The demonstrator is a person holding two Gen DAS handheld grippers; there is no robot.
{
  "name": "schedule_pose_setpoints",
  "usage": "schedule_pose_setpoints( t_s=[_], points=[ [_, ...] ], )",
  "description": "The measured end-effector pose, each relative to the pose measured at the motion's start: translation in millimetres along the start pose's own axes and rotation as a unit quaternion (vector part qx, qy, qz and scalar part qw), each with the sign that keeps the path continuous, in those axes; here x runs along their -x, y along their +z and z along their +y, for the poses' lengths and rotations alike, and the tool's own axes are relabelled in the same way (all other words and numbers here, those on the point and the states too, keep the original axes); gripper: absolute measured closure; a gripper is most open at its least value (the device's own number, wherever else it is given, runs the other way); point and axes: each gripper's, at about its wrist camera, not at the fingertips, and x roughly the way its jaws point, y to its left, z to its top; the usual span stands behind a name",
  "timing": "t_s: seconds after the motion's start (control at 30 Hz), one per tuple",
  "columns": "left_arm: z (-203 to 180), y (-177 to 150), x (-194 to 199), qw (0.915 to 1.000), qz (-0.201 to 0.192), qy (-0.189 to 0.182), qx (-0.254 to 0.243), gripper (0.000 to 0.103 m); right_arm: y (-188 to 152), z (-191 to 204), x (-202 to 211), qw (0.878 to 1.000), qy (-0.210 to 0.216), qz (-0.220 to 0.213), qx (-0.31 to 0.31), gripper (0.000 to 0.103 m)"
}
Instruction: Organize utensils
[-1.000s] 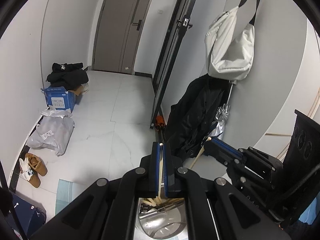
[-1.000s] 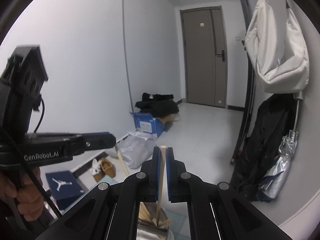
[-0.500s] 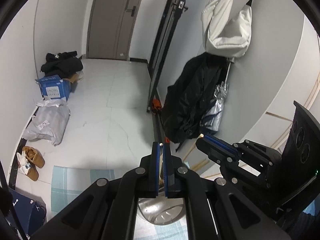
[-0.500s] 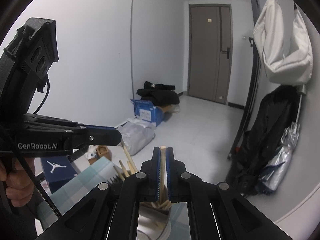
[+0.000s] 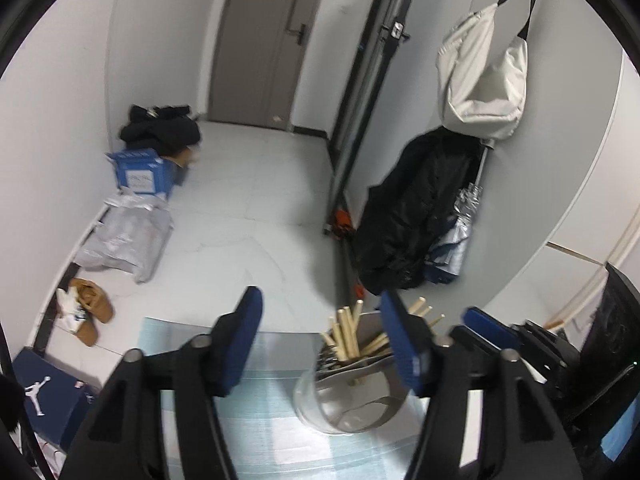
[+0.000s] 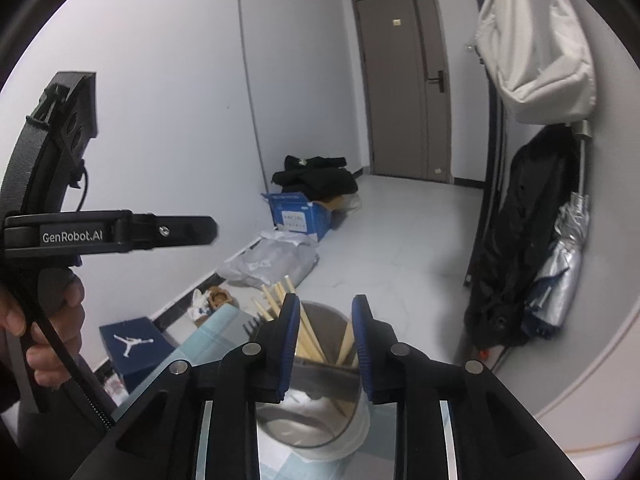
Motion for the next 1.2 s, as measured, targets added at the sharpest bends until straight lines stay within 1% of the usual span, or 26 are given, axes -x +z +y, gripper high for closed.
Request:
schedule_pose_setpoints(
  t_s=[0.03, 0.2, 0.27, 0.33, 0.4, 0.43, 0.5, 0.53, 0.57, 0.63, 0.8, 0.87, 0.93, 1.03, 1.13, 1.2],
  points=[
    [2.0, -1.2, 3.9, 1.0000, -0.004, 0.006, 0.002, 0.037, -2.6, 0.3, 5.6, 1.000, -0.005, -0.002, -0.005, 0.069],
    [4.2, -9.7, 25.4, 0.9989, -0.032, 0.036, 0.003, 0.019, -8.3, 4.9, 28.9, 0.999, -0.020, -0.018, -0.029, 0.058],
    [5.1, -10.6, 30.4, 0.9981, -0.043, 0.043, 0.001, 0.017, -9.9, 9.5, 38.9, 0.999, -0.025, -0.027, -0.033, 0.055],
    [6.3, -12.9, 38.6, 0.9970, -0.059, 0.050, 0.002, 0.014, -11.1, 15.5, 48.2, 0.998, -0.033, -0.037, -0.032, 0.043],
    [7.8, -16.2, 46.9, 0.9946, -0.080, 0.066, 0.006, 0.003, -12.6, 23.4, 58.0, 0.998, -0.036, -0.051, -0.029, 0.039],
    [10.2, -17.7, 50.5, 0.9934, -0.089, 0.072, 0.008, 0.001, -12.8, 27.1, 60.2, 0.997, -0.036, -0.056, -0.027, 0.034],
    [12.6, -21.9, 56.8, 0.9905, -0.108, 0.085, 0.008, 0.001, -15.2, 35.2, 66.6, 0.997, -0.040, -0.066, -0.024, 0.027],
    [13.6, -23.4, 58.2, 0.9895, -0.112, 0.091, 0.005, 0.001, -16.9, 39.0, 70.4, 0.996, -0.042, -0.071, -0.023, 0.025],
    [14.6, -24.4, 58.6, 0.9892, -0.111, 0.095, 0.002, 0.001, -18.7, 41.8, 72.8, 0.996, -0.043, -0.076, -0.023, 0.024],
    [16.7, -27.9, 60.2, 0.9891, -0.112, 0.096, 0.000, 0.001, -23.0, 48.4, 76.1, 0.995, -0.045, -0.080, -0.025, 0.019],
    [18.5, -45.5, 68.4, 0.9873, -0.127, 0.096, -0.005, 0.001, -37.9, 59.9, 83.1, 0.994, -0.054, -0.097, -0.024, 0.016],
    [17.6, -51.3, 70.2, 0.9874, -0.127, 0.095, -0.010, 0.001, -43.6, 62.1, 86.5, 0.992, -0.056, -0.107, -0.025, 0.014],
    [16.7, -58.2, 70.4, 0.9871, -0.127, 0.095, -0.020, 0.001, -49.3, 62.8, 89.8, 0.991, -0.060, -0.116, -0.030, 0.008],
    [16.2, -67.5, 71.8, 0.9849, -0.144, 0.093, -0.021, 0.001, -58.5, 65.1, 95.5, 0.989, -0.067, -0.130, -0.032, 0.005],
    [19.0, -73.3, 68.1, 0.9848, -0.149, 0.086, -0.022, 0.001, -68.0, 68.1, 96.2, 0.988, -0.077, -0.132, -0.028, 0.004],
    [22.8, -75.9, 63.9, 0.9859, -0.144, 0.083, -0.016, 0.001, -74.0, 69.8, 93.9, 0.988, -0.084, -0.128, -0.022, 0.003]
  ],
)
